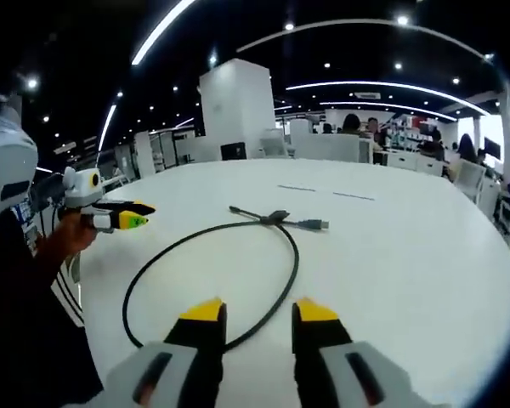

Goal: Find the charging cable on the desk, coil it up and secure with Velcro.

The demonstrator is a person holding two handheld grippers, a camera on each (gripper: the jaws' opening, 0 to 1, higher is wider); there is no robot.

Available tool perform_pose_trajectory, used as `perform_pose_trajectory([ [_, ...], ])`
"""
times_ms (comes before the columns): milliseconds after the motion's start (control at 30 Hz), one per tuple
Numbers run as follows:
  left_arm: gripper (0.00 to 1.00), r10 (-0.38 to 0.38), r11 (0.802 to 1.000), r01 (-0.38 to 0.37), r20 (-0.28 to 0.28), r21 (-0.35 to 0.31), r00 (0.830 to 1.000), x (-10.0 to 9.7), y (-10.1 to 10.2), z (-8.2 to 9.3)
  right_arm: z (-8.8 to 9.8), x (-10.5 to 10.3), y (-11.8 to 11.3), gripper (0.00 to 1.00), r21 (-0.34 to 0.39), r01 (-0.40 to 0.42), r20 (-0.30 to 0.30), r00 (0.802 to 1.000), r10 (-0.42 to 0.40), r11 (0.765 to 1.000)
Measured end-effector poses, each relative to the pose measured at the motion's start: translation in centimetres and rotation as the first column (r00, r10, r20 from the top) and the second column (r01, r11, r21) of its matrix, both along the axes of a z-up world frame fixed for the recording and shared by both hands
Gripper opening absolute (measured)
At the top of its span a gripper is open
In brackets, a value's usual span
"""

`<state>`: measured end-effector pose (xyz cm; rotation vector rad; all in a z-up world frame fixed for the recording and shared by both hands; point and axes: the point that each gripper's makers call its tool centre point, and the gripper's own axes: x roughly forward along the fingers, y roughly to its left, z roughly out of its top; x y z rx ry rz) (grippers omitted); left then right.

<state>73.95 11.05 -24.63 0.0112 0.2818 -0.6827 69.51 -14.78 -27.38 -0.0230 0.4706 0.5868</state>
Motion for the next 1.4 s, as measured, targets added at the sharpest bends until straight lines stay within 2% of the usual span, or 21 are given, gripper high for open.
perform_pose_trajectory([
  [300,0.34,0.024,0.999,-0.025,-0.037,-0.04,0.999,-0.7,1.8,-0.7,0.6,-1.2,-0.9,0.34,-0.005,0.011,0.033,0.999,-0.01,1.0],
  [500,0.32,0.029,0.999,-0.03,-0.036,-0.021,0.999,-1.0,2.5,-0.5,1.4,-1.4,-1.7,0.35,-0.01,0.032,0.045,0.999,-0.031,0.999],
  [733,0.32,0.024,1.0,-0.025,-0.041,-0.018,0.999,-1.3,2.7,-0.7,0.8,-1.7,-2.0,0.35,-0.016,0.041,0.028,0.999,-0.041,0.999],
  [933,0.33,0.019,0.999,-0.021,-0.052,-0.047,0.998,-1.4,2.4,-0.7,0.4,-1.8,-2.0,0.36,-0.03,0.041,0.02,0.999,-0.041,0.999],
  [1400,0.33,0.008,0.999,-0.01,-0.053,-0.048,0.999,-1.5,2.1,-0.6,0.5,-2.0,-1.8,0.36,-0.033,0.039,0.023,0.999,-0.038,0.999],
])
